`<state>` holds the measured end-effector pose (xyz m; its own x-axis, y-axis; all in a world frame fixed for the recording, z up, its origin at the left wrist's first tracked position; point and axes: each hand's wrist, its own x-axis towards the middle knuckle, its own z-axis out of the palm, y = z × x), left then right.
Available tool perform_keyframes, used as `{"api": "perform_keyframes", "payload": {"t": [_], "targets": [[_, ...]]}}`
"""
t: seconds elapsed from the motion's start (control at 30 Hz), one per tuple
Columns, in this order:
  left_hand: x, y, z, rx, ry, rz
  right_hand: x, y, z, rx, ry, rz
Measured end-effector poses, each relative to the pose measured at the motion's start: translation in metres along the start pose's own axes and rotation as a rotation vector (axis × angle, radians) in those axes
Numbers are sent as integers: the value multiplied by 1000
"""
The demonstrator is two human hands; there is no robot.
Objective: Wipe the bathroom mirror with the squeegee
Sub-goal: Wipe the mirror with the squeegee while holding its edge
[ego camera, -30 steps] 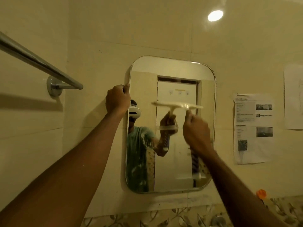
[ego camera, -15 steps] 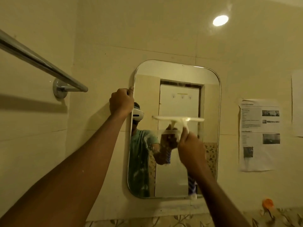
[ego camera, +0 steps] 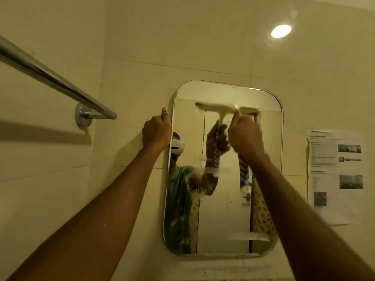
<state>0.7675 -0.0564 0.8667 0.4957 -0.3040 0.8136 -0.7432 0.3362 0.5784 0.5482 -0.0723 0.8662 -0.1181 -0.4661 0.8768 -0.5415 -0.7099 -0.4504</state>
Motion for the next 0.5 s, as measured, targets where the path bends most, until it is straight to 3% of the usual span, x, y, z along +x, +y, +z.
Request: {"api": "perform_keyframes", "payload": {"t": [0.2,0.33,0.5], "targets": [[1,0,-4,-59,-49,-2,-131,43,32,-7,-9,40],[2,2,-8,-121,-91,-49,-83,12,19,70,-42,-45],[-1,4,-10,-258,-105,-130,18,-47,15,58,35,-67]]}}
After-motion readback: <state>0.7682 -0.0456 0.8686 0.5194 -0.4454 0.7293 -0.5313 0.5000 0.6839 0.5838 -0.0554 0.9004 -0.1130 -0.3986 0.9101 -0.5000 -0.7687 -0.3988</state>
